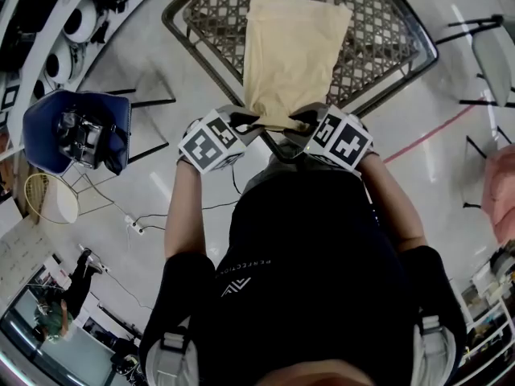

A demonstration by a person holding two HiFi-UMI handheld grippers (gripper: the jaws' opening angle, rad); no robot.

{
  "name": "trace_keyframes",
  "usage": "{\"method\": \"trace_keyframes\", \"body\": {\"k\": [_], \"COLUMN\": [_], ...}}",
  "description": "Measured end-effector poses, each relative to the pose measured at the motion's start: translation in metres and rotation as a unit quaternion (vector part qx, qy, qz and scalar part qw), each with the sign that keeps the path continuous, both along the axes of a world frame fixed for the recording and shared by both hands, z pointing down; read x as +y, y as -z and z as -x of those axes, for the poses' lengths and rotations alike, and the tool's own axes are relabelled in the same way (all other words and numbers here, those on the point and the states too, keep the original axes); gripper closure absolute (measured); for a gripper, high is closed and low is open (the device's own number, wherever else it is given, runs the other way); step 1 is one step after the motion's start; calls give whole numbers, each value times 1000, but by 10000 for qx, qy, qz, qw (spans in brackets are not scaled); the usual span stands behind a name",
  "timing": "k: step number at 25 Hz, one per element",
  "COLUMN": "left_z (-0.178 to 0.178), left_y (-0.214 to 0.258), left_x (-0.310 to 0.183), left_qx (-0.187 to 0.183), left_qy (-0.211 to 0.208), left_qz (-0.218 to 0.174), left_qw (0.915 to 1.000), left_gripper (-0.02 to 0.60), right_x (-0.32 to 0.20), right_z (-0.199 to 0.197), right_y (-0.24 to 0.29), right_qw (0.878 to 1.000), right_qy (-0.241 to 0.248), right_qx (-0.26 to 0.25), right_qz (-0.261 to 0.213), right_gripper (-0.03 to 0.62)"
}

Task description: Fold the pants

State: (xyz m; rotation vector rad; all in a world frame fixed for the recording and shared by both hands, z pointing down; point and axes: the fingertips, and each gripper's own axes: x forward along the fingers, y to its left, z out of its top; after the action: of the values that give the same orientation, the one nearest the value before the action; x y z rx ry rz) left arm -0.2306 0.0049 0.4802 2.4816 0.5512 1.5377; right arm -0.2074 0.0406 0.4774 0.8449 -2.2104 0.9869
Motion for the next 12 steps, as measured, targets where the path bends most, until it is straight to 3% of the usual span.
{"method": "trace_keyframes", "body": {"k": [12], "left_z": [-53], "left_y": [13], "left_x": [-40], "left_qx": [-1], "left_qy": [184], "left_qz": [-196], "left_qw": [9996], "left_gripper": [526], "right_x": [-38], "right_z": [-52], "right_y": [11], "right_qw": [9997], "right_qy": [-65], "right_qx": [195], "right_qz": [-113], "right_gripper": [482]}}
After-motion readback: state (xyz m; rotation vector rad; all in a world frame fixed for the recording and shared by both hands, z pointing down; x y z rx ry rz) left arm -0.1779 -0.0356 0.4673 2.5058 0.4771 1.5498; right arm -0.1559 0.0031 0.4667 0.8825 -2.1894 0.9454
